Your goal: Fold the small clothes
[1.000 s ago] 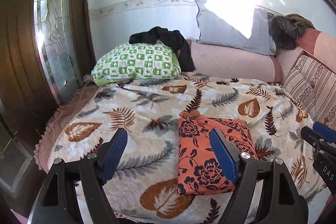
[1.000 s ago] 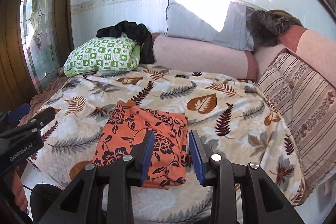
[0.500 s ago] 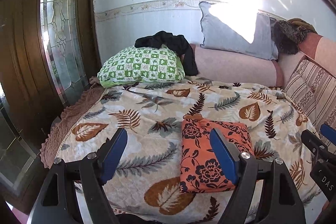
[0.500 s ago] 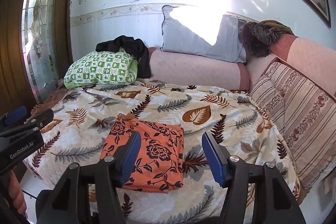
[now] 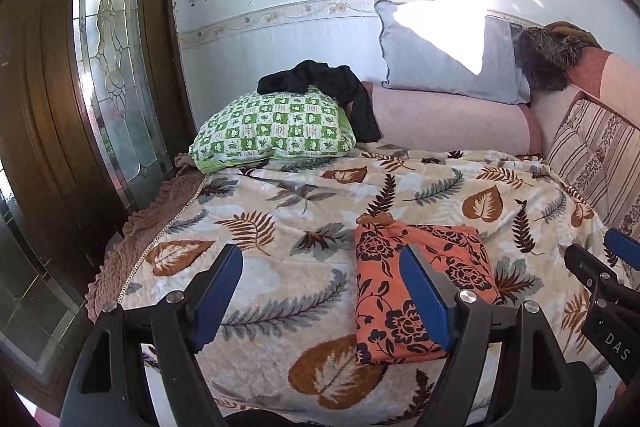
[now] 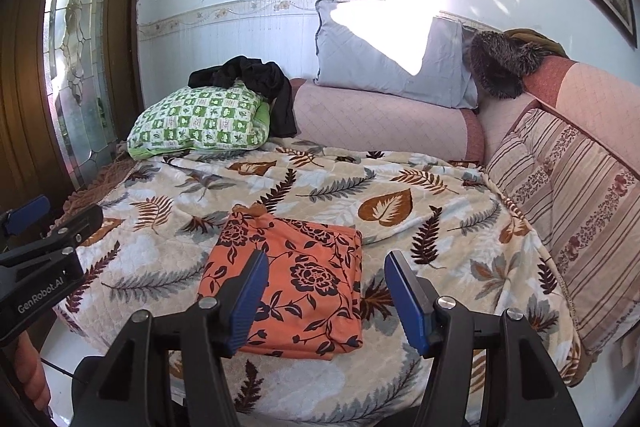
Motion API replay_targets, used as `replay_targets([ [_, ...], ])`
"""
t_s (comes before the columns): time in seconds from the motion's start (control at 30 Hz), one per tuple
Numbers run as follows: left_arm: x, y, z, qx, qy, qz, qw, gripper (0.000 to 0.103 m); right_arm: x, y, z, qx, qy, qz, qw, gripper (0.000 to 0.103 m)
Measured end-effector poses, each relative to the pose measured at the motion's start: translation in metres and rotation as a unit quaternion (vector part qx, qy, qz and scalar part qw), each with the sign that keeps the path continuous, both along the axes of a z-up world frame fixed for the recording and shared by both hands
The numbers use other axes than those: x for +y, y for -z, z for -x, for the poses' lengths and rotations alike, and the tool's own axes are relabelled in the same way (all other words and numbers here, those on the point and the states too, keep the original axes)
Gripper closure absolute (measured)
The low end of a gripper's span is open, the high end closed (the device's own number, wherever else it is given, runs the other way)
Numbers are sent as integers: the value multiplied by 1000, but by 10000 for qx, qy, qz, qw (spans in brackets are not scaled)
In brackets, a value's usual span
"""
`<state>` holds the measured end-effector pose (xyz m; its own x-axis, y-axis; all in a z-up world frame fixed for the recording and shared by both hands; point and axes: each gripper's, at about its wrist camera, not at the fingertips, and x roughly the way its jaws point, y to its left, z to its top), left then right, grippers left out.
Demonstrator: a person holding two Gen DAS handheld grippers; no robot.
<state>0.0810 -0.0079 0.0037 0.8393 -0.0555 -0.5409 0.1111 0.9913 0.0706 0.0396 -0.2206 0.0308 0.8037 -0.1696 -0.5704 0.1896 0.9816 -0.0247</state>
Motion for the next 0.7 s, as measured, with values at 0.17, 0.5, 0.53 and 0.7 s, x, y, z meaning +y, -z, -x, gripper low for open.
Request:
replay_targets([
  [0.17, -1, 3, -1, 31, 35, -25, 10000, 22, 1, 3, -2, 25, -6, -40, 10000, 39],
  [0.5, -4, 8, -4, 97, 163, -78, 9998, 22, 0, 7, -5, 35, 47, -32, 10000, 39],
  [0.53, -5, 7, -4, 99, 175, -76, 9998, 22, 0, 7, -6, 41, 61, -33, 10000, 39],
  [0.7, -9, 4, -2, 85, 269, -86, 9996, 22, -4, 6, -3, 28, 181, -85, 9998, 39],
])
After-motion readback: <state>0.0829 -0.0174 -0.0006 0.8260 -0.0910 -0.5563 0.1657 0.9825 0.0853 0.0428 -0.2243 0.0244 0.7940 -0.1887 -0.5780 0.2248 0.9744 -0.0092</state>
